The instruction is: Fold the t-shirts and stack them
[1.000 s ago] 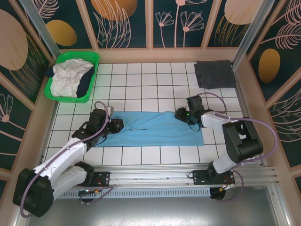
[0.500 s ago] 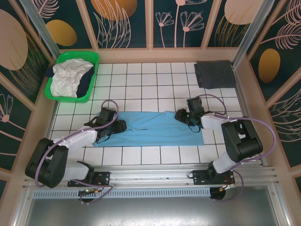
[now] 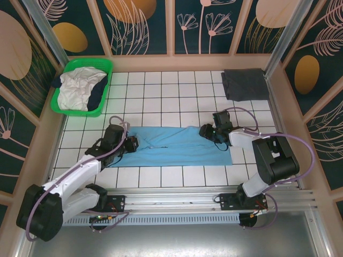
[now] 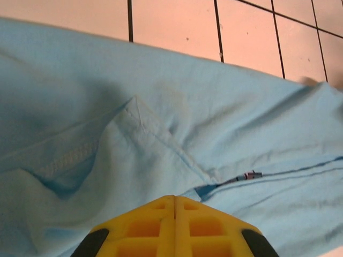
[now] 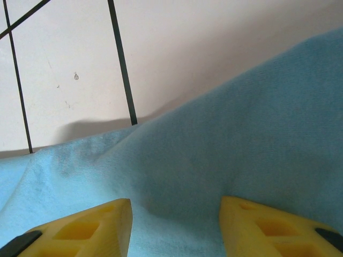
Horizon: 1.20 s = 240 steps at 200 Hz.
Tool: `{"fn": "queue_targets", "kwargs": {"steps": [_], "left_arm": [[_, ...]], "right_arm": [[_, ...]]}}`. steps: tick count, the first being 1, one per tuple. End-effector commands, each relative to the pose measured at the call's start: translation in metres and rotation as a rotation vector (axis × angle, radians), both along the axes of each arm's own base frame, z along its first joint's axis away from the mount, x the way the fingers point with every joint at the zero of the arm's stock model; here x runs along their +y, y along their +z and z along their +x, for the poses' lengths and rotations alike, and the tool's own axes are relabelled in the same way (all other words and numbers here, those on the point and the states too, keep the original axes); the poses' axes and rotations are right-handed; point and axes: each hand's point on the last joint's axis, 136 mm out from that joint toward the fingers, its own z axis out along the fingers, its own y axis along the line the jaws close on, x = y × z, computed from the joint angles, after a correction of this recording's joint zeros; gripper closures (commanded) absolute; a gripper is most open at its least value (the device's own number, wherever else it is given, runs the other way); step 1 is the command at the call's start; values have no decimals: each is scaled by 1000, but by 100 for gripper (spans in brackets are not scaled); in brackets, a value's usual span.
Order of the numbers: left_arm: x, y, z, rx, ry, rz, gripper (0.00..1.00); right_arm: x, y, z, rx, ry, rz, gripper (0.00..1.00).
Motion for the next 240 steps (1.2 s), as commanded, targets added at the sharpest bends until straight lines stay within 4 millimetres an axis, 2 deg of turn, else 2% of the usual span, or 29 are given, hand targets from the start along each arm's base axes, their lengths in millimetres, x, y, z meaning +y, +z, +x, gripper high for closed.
{"fn": "queue_targets", "kwargs": {"steps": [1, 10, 16, 31, 48, 69, 84, 108, 119, 148, 176, 206, 214, 240], "left_arm": [[-2, 3, -1, -12, -11, 0, 83], [6, 3, 9, -21, 29, 48, 58], [12, 2, 17, -25, 63, 91, 50], [19, -1, 39, -34, 101, 188, 43], [0, -7, 60, -49, 4, 206, 38], [-8, -8, 77, -69, -18, 219, 35], [-12, -8, 85, -73, -28, 234, 40], [-20, -19, 83, -3, -86, 238, 69], [-21, -24, 78, 17, -113, 244, 78], [-17, -38, 57, 78, -158, 265, 84], [-12, -43, 39, 121, -159, 259, 72], [-7, -39, 33, 126, -145, 270, 69], [-9, -39, 32, 133, -154, 264, 72], [-19, -34, 28, 130, -187, 218, 98]], "right_arm": [[-13, -12, -12, 64, -15, -69, 52], [-13, -11, -12, 61, -15, -67, 52], [-13, -11, -13, 63, -16, -67, 52], [-12, -10, -13, 59, -14, -61, 52], [-13, -11, -16, 64, -15, -60, 52], [-10, -9, -19, 62, -8, -39, 52], [-8, -7, -21, 56, -2, -26, 52], [-11, -7, -19, 53, -1, -48, 52], [-13, -6, -19, 50, -3, -56, 52], [-16, -4, -15, 42, -3, -65, 52], [-20, -1, -13, 33, -9, -71, 52], [-21, 1, -11, 24, -14, -64, 51], [-20, 2, -10, 20, -13, -58, 51], [-22, 2, -10, 16, -15, -61, 52]]}}
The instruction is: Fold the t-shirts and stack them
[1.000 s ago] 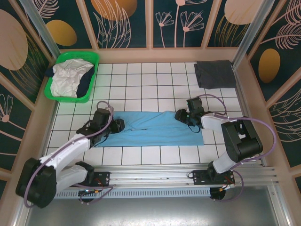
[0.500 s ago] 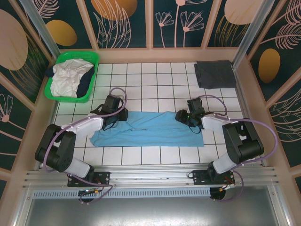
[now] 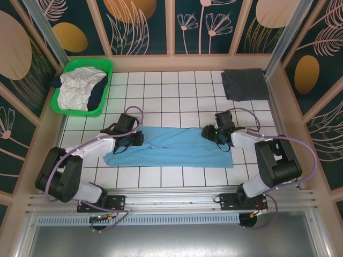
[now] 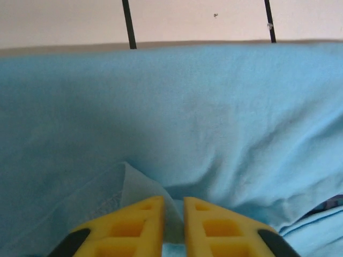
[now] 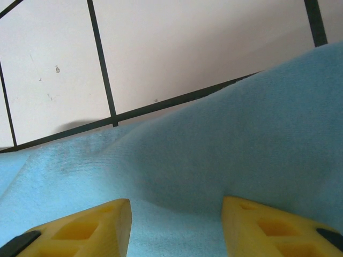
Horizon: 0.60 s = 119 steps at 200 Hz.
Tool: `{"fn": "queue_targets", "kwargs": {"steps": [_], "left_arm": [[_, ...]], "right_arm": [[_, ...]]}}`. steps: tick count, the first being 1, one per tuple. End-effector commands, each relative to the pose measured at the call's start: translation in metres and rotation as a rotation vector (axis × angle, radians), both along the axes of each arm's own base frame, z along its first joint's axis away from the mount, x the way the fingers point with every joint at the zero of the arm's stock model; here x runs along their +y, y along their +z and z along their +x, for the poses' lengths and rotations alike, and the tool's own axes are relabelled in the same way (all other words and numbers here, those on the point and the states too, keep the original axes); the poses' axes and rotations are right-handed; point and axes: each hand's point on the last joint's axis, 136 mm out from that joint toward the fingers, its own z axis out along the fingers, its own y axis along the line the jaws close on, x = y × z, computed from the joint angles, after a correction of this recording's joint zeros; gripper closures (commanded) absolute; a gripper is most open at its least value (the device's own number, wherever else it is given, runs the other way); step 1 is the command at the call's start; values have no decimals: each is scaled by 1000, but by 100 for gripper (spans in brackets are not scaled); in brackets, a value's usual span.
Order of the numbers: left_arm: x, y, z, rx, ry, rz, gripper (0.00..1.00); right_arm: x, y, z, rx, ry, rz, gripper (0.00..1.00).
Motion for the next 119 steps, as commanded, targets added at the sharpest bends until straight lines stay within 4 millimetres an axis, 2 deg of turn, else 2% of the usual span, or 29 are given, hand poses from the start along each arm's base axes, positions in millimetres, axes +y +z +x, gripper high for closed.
{"fn": "queue_targets", "kwargs": {"steps": [1, 30, 65, 92, 119], "left_arm": [[-8, 4, -11, 25, -38, -34, 99], [-5, -4, -18, 52, -33, -8, 100], [-11, -2, -26, 70, -30, -35, 100], [-18, 0, -44, 99, -34, -37, 100], [-19, -7, -67, 147, -24, -39, 100]], "right_arm": [[-10, 1, -3, 0, -12, -38, 52], [-16, 1, -4, -7, -24, -36, 51], [-26, 6, -3, -24, -41, -32, 51], [-34, 10, -3, -37, -57, -30, 51], [-39, 13, -3, -52, -68, -13, 51]]}}
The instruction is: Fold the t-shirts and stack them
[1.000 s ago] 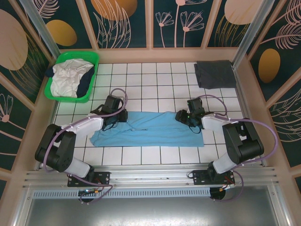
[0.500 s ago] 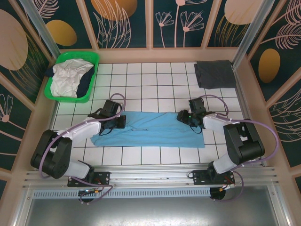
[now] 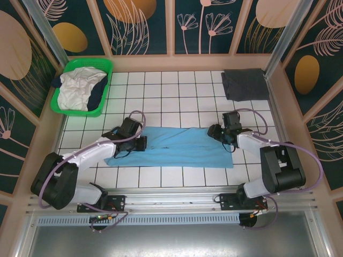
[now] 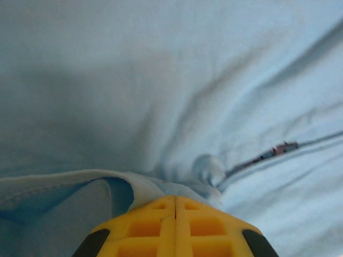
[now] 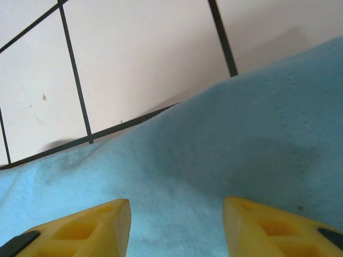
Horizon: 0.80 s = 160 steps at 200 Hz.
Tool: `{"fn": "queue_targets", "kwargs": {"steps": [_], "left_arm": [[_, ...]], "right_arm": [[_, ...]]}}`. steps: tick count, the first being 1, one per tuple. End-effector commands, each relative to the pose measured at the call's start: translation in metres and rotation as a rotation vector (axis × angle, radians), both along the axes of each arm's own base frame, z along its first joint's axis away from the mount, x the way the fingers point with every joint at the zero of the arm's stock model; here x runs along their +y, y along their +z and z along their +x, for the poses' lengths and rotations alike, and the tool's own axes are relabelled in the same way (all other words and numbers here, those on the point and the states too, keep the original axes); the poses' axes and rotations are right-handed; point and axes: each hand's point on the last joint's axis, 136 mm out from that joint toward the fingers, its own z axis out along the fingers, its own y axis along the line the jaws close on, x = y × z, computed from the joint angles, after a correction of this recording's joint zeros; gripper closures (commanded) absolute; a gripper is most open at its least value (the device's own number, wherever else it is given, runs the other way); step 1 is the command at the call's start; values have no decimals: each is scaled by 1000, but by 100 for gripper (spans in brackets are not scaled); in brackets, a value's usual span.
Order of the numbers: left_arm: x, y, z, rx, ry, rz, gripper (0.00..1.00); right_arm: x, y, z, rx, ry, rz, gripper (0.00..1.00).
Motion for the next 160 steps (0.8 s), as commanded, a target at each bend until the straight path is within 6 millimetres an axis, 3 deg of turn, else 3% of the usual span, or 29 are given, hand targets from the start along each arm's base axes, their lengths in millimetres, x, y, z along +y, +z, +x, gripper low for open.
{"fn": "queue_targets", "kwargs": {"steps": [1, 25, 70, 90, 97, 118, 129, 136, 149, 160], "left_arm": [[5, -12, -30, 96, 33, 10, 100], [1, -3, -40, 90, 63, -28, 100], [11, 11, -56, 84, 185, -119, 100], [2, 18, -59, 53, 165, -220, 88], [-4, 25, -55, 18, 144, -258, 80], [-26, 59, -31, -91, 78, -332, 76], [-35, 81, -15, -151, 58, -344, 59], [-40, 93, -6, -190, 49, -347, 55], [-39, 105, 14, -247, 66, -291, 51], [-27, 105, 31, -287, 119, -185, 49]], "right_arm": [[-8, 2, -4, -15, 0, -6, 51], [-11, 0, -3, -16, -4, 7, 51], [-13, 0, -2, -19, -5, 4, 50], [-15, 1, -1, -23, -7, 7, 50], [-15, 2, 1, -26, -8, 10, 50], [-14, 6, 4, -31, -3, 20, 51], [-12, 9, 5, -40, 0, 33, 50], [-11, 10, 5, -45, 2, 43, 50], [-6, 13, 5, -55, 8, 71, 50], [-1, 15, 6, -62, 22, 89, 50]]}}
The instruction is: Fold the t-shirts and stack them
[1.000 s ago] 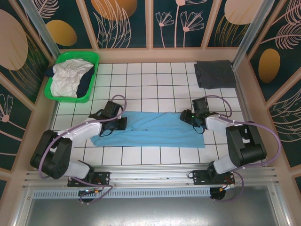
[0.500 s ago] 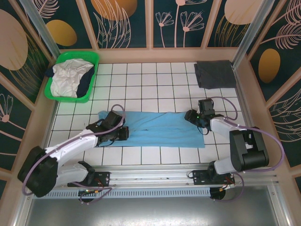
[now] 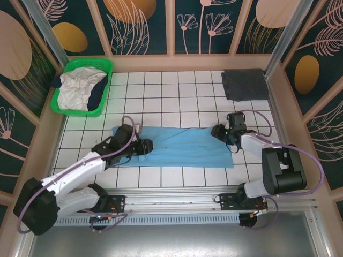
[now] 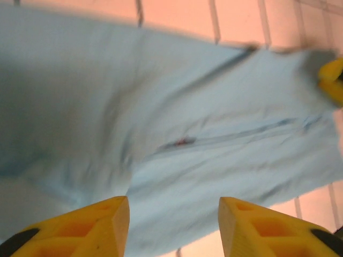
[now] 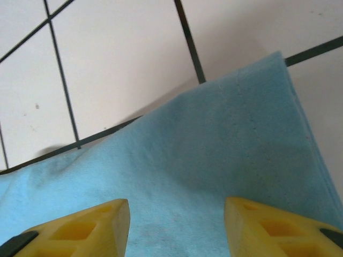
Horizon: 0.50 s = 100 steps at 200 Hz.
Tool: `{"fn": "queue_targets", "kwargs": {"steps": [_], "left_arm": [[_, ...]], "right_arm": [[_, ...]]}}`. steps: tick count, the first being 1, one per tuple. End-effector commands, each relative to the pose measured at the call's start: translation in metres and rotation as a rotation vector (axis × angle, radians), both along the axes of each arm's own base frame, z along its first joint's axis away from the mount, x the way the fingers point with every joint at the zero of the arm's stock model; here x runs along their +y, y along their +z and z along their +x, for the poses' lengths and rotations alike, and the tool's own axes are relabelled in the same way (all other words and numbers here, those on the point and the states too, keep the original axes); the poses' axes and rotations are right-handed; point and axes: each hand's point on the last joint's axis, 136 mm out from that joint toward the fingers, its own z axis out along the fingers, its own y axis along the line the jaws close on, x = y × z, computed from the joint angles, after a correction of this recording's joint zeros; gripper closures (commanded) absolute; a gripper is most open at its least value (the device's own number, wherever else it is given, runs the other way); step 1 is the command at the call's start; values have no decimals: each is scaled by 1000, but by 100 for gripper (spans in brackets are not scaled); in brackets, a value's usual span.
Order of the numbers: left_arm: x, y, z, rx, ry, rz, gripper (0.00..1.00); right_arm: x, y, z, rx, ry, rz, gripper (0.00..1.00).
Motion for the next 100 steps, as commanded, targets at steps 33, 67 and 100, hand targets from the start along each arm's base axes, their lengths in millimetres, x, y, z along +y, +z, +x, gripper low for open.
{"fn": "queue_targets", "kwargs": {"steps": [33, 67, 100], "left_arm": [[54, 1, 78, -130, 227, 311, 45], [62, -49, 76, 1, 209, 315, 54], [70, -73, 42, 106, 206, 302, 61]], "right_arm": [[15, 8, 4, -48, 42, 59, 49], [18, 8, 7, -60, 60, 64, 49], [19, 19, 15, -85, 65, 60, 48]]}}
